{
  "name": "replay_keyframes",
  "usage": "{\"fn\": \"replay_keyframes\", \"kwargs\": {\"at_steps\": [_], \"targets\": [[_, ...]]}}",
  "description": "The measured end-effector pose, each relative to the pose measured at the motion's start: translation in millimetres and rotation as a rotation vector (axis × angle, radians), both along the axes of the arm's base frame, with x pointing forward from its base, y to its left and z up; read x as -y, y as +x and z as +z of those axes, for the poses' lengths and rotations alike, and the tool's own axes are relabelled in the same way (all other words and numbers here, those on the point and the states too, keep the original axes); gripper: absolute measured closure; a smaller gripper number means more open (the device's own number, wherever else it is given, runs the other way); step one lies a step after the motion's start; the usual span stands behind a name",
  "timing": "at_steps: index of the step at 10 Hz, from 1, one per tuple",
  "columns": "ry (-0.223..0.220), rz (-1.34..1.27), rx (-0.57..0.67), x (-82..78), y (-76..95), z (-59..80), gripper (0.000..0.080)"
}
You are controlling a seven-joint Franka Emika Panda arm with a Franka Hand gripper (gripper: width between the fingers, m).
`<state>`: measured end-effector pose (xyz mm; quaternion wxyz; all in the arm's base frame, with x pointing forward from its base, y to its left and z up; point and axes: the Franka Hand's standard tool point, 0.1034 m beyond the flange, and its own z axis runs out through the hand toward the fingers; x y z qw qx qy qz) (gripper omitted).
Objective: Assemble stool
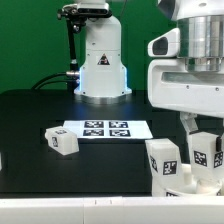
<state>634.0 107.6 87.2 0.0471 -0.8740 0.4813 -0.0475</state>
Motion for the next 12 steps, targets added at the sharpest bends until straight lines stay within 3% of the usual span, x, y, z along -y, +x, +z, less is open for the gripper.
{"fn": "replay_keyframes", "kwargs": {"at_steps": [1, 3, 5, 7, 10, 11, 12], "targets": [[0.007, -0.043, -0.002, 0.1, -0.2, -0.3, 0.0465], [0.073, -0.376, -0.029, 0.2, -1.8, -1.2, 0.0465], [0.146, -0.740, -0.023, -9.5, -3.1, -2.4, 0.0465], [0.198, -0.909, 0.009, -12.8, -1.3, -2.0, 0.0465], [0.201, -0.943, 0.010, -12.7, -1.0, -2.0, 0.0465], [0.195, -0.903, 0.012, -12.7, -1.1, -2.0, 0.0291], [0.173, -0.761, -0.006, -9.7, -2.6, 1.4, 0.0191]]}}
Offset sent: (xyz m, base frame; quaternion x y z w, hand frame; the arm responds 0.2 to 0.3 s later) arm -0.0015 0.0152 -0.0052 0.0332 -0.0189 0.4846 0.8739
